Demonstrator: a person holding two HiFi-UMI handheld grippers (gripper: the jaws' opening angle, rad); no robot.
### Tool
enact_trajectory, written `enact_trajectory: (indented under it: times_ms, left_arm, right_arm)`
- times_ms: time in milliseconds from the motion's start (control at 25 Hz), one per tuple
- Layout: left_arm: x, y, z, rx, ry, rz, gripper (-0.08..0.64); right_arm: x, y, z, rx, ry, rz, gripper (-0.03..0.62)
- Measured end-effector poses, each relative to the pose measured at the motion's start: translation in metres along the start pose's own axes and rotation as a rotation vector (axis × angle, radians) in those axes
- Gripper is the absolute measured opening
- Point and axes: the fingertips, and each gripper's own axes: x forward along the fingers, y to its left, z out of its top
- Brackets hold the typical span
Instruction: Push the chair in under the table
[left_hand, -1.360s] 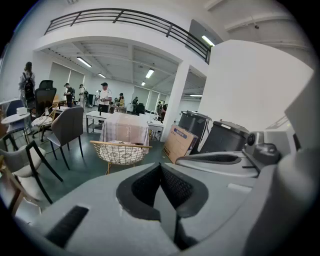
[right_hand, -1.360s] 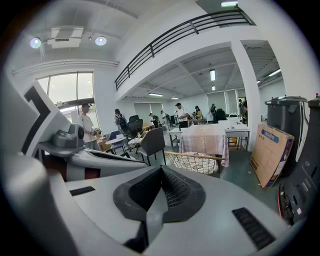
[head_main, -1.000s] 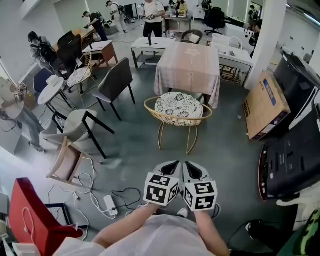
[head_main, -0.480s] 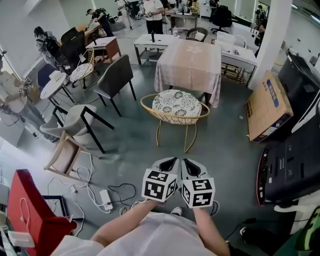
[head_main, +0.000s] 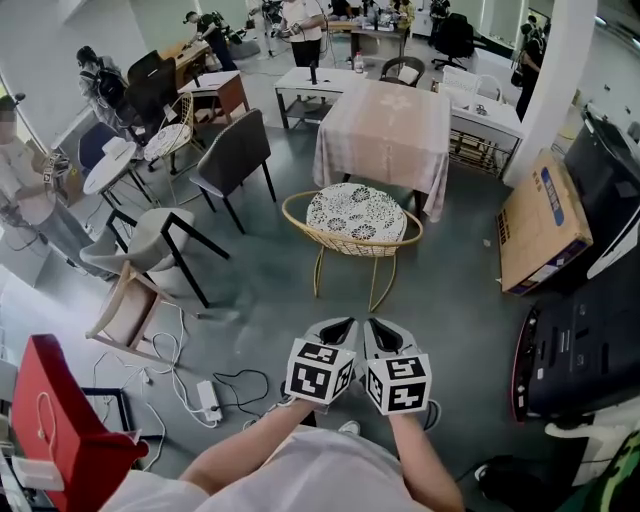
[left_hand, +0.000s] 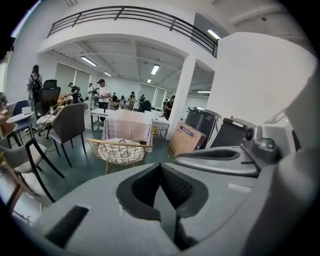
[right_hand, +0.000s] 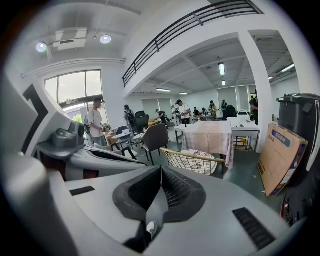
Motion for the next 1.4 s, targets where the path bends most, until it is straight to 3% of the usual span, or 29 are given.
enact_trajectory:
  times_ms: [760,960,1200,1400]
  left_arm:
    - [0.080,0.139,0.064,0.026,0.066,-0.104,0.003]
    - [0.095,0.176,0.077,0.054,0.103,-0.168,0.003]
    - [0.117,0.208,0.089,0.140,0.124,-0.237,0.003]
    - [0.135,0.230,0.086,0.302,0.146,-0.257,0.007]
  right_arm:
    - [0.156,-0.015,0.046,-0.038,0.101,-0.115,0.006]
    - [0.200,-0.012,0.049,-0.088,0.170,-0.114,0.006]
    - [0.239,-0.017,0.054,-0.172,0.219,-0.134,0.006]
    - [0.260,-0.023,0.048,-0.228,0.275,-0.106,0.007]
